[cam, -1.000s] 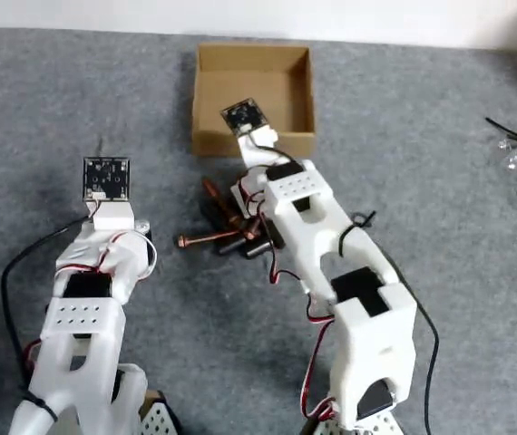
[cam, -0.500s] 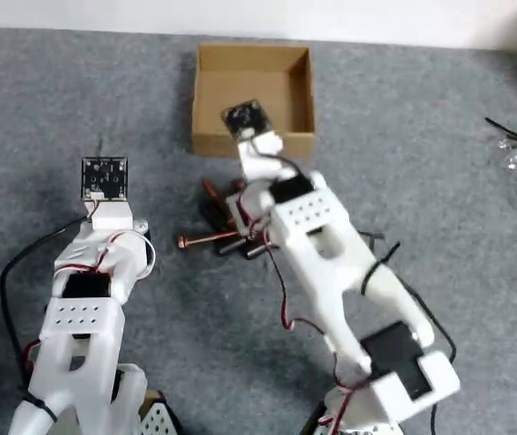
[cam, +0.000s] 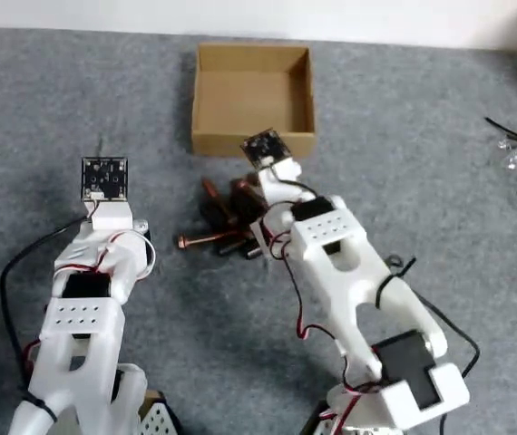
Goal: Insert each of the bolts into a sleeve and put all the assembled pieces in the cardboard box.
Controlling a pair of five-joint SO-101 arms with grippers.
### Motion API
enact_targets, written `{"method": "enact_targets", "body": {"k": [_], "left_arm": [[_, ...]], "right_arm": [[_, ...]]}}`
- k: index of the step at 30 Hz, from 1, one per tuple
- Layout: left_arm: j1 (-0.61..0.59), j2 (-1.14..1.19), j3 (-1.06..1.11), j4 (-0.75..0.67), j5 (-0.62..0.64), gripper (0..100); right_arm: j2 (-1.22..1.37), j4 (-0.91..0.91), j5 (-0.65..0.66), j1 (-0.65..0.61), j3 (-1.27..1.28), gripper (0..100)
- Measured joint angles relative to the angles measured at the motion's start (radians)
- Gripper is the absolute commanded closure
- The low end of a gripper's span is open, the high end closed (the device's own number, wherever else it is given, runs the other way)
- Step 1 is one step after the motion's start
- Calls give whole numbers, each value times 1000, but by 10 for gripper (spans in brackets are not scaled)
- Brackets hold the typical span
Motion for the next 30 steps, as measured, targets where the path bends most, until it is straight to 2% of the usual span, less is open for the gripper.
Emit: {"method": "enact_targets", "body": {"k": [30], "left_arm": [[0,0,0,0,0,989]], "right_arm": [[81,-112,-29,-66,0,754]]}}
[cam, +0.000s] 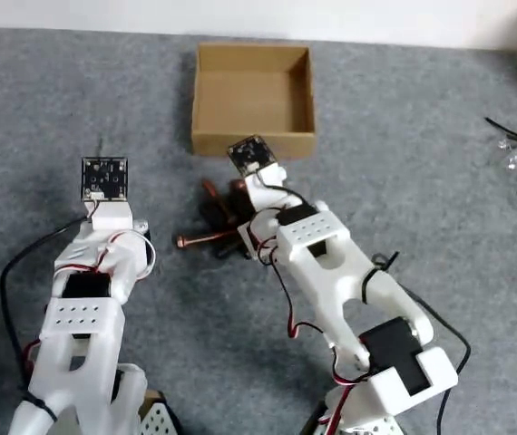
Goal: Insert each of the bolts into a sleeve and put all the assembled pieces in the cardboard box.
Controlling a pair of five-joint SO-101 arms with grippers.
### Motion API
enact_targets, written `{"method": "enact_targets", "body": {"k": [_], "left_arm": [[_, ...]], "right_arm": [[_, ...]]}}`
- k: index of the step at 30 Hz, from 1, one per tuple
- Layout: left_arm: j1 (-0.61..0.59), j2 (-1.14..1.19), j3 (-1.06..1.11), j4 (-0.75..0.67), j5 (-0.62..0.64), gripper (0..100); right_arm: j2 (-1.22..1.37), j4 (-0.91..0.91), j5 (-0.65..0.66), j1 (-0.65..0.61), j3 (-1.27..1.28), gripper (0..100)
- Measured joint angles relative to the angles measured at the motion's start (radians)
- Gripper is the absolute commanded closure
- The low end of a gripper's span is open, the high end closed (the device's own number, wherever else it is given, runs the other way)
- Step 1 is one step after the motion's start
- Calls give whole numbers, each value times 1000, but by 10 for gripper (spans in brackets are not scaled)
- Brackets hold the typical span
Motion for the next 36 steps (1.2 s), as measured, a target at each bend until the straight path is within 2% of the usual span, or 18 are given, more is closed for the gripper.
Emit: {"method": "enact_targets", "body": {"k": [24,32,36], "left_arm": [[0,0,0,0,0,989],[0,0,0,0,0,989],[0,0,0,0,0,989]], "right_arm": [[11,21,-6,0,60,754],[100,103,-6,0,-41,756],[109,115,-29,0,-52,857]]}}
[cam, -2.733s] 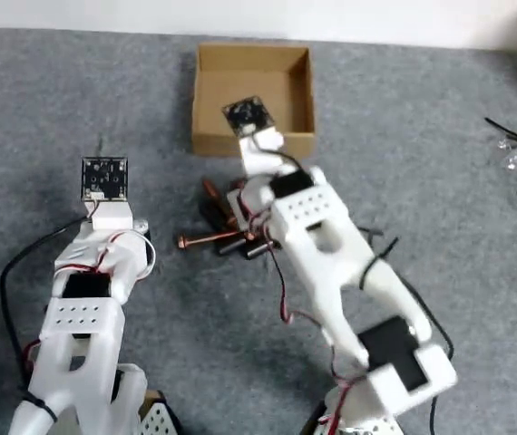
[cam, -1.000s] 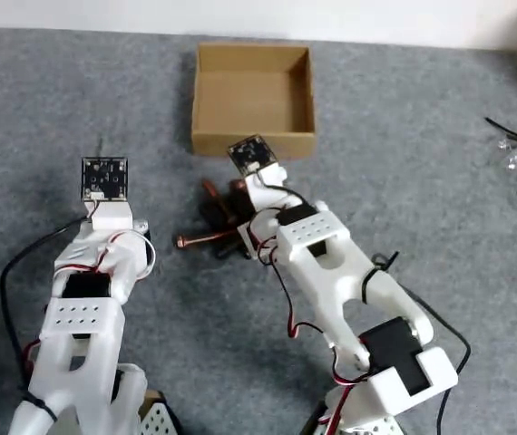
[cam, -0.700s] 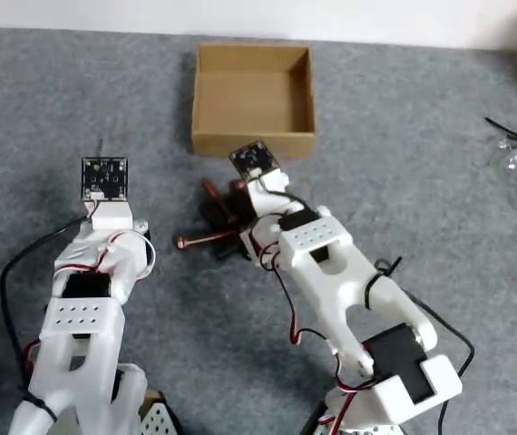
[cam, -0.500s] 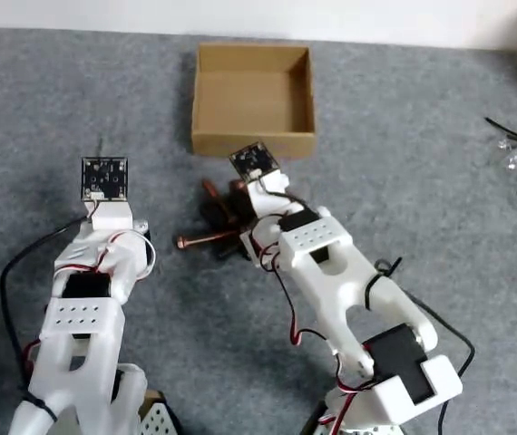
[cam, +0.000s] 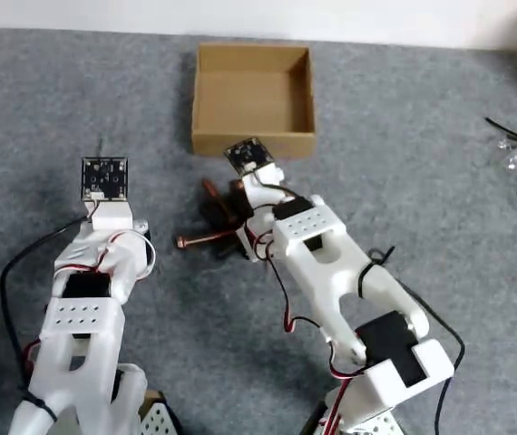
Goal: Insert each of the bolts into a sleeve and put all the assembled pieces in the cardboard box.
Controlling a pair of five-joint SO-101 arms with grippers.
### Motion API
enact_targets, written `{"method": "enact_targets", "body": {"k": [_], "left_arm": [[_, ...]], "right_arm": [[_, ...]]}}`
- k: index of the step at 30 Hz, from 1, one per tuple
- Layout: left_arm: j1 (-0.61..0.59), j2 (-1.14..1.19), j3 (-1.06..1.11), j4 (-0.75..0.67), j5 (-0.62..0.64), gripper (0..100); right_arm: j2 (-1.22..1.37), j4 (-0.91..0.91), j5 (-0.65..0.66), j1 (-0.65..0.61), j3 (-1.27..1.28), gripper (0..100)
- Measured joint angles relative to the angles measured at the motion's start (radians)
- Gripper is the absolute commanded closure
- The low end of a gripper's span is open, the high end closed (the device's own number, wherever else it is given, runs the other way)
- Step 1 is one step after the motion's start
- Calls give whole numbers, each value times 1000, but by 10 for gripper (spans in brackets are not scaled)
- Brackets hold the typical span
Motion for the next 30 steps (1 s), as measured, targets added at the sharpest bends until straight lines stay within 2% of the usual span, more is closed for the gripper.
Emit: {"method": "enact_targets", "body": {"k": [5,22,30], "left_arm": [[0,0,0,0,0,989],[0,0,0,0,0,989],[0,0,0,-17,0,989]], "right_arm": [[0,2,-58,3,-2,971],[-17,69,-64,31,-3,994],[-370,69,-64,112,210,994]]}}
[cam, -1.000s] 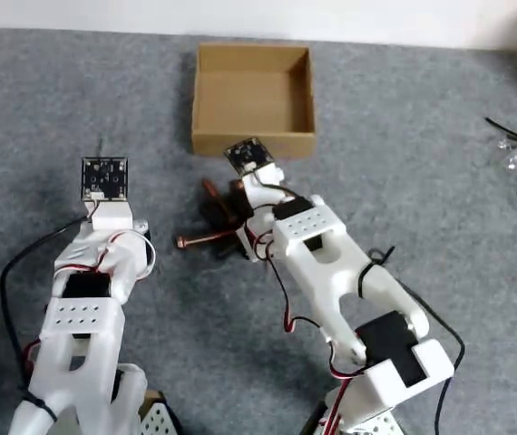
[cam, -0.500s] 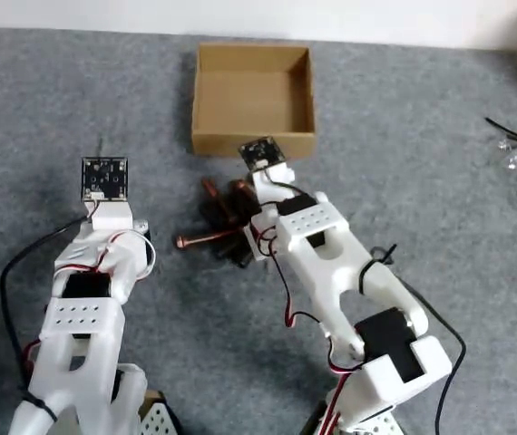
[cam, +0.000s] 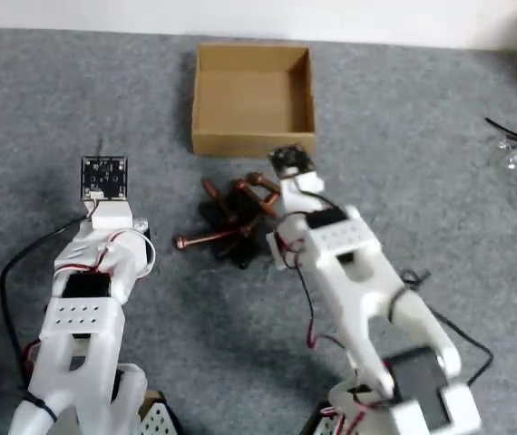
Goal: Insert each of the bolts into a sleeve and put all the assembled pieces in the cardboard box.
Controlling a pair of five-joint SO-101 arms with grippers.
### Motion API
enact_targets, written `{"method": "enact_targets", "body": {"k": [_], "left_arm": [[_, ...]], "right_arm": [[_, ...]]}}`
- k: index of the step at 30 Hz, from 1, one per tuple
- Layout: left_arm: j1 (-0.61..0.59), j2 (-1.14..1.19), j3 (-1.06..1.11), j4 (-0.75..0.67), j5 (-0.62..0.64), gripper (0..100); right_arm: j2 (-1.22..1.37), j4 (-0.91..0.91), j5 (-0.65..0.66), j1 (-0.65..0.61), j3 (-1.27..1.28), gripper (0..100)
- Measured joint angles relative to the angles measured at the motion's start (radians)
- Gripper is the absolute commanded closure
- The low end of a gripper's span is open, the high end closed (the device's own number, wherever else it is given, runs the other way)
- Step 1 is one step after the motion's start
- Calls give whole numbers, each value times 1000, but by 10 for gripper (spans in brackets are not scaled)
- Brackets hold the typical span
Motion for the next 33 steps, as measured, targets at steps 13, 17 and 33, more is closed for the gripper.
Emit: {"method": "enact_targets", "body": {"k": [13,17,33], "left_arm": [[0,0,3,-2,0,989],[0,0,3,-2,0,989],[0,0,3,-2,0,989]], "right_arm": [[-359,-129,15,12,304,952],[-342,-137,18,12,311,821],[121,-138,18,-49,6,838]]}}
